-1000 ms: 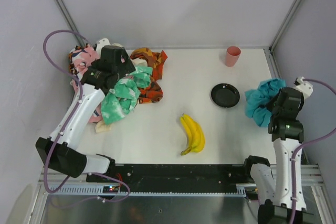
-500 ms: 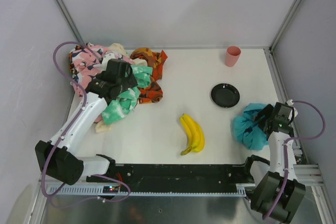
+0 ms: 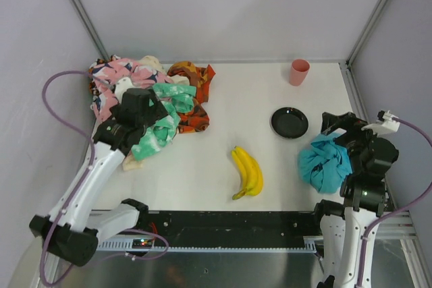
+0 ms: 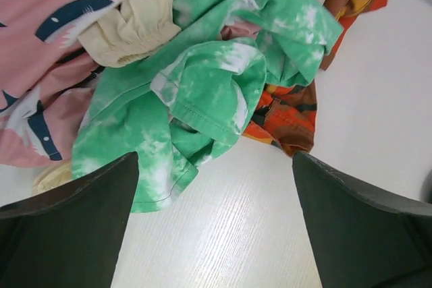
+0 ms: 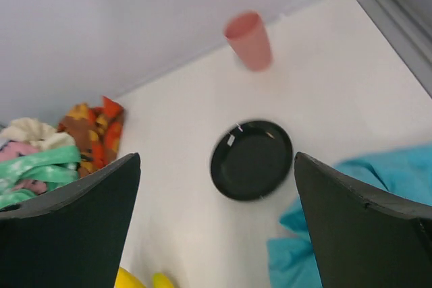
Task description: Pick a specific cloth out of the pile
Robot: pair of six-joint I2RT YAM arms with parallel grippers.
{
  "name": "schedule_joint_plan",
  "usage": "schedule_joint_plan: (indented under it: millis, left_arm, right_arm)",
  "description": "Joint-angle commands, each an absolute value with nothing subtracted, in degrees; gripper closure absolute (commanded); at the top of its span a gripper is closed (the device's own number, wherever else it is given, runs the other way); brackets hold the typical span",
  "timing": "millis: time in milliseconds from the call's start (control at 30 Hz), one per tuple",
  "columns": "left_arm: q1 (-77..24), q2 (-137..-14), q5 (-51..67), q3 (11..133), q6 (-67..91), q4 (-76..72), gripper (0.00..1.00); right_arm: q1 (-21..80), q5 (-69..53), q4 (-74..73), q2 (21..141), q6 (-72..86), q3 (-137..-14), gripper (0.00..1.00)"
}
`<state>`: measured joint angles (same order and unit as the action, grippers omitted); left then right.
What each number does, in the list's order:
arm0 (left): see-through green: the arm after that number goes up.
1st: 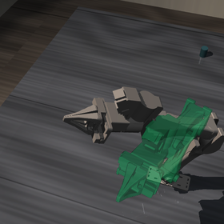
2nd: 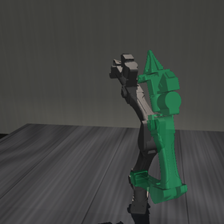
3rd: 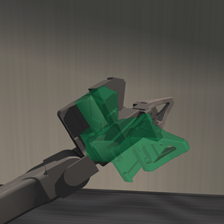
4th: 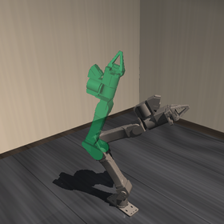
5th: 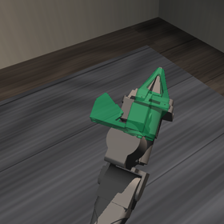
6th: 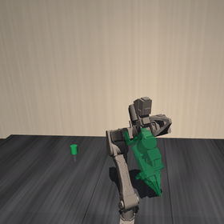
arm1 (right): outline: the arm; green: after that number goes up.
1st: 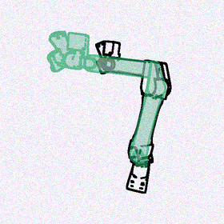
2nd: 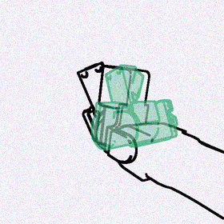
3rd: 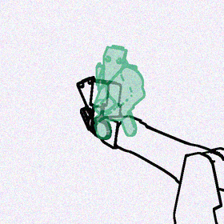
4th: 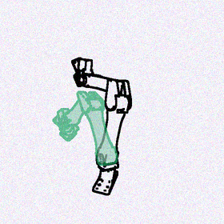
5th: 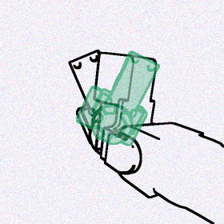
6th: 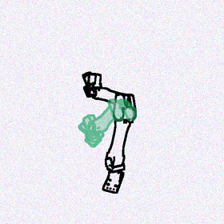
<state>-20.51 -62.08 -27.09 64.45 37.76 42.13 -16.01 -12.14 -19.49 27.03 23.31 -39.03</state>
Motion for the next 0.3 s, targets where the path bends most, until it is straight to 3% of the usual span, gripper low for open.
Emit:
schedule_joint_plan:
  millis: [0,267]
  left_arm:
    - [-20.9,-55.1,-31.9,62.6,40.9,40.7,0.00]
    - [-20.9,-50.0,-34.7,60.3,41.5,39.3,0.00]
  right_arm:
    - [-15.4,-18.5,-10.2,24.4,22.4,-40.5,0.01]
    - [-15.3,-15.6,-8.6,20.3,20.6,-39.1,0.01]
